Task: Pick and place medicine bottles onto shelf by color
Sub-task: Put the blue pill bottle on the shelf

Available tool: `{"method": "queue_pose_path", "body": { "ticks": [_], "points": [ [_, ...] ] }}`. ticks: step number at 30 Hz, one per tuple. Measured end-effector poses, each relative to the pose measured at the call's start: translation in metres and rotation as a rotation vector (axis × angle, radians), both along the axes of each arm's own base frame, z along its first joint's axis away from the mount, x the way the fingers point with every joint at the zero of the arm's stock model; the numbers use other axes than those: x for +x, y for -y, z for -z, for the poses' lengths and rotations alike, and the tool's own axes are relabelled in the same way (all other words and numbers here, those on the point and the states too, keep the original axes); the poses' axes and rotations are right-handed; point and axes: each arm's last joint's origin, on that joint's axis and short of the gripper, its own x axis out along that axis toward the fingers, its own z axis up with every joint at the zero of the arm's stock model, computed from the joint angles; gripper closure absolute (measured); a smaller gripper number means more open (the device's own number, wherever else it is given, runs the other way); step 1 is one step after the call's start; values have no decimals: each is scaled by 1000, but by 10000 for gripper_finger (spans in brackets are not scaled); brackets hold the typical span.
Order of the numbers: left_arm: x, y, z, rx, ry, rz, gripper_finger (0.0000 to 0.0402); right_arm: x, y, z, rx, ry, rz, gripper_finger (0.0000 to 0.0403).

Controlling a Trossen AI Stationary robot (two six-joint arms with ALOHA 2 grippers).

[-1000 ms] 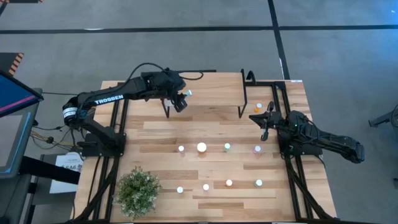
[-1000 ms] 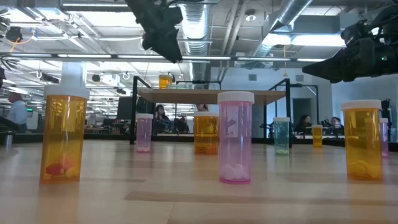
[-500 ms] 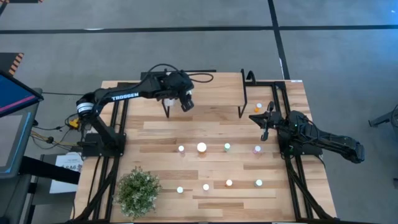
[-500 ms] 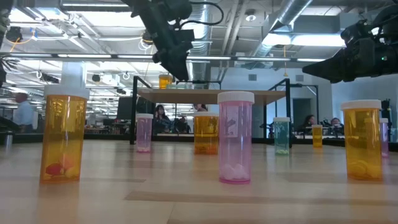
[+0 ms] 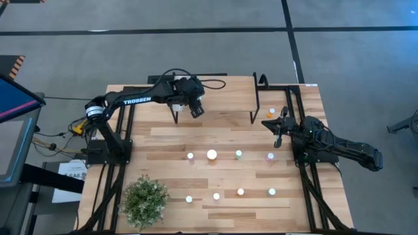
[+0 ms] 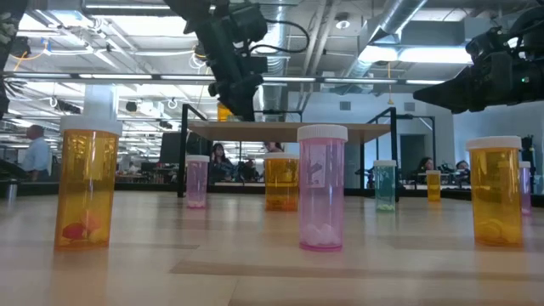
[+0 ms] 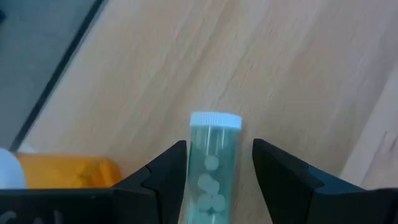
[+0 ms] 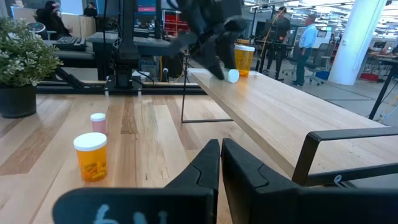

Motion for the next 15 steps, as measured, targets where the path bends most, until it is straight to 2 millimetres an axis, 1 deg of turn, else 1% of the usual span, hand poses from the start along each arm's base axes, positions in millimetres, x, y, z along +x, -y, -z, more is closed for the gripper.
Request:
{"method": "queue_pose_path", "body": {
  "ticks": [10, 15],
  "points": [
    [1, -2, 1, 7, -4, -7, 232, 0, 0, 0, 0, 0, 0, 360],
    [1, -2, 2, 2, -2, -6, 262, 0, 0, 0, 0, 0, 0, 360]
  ]
}}
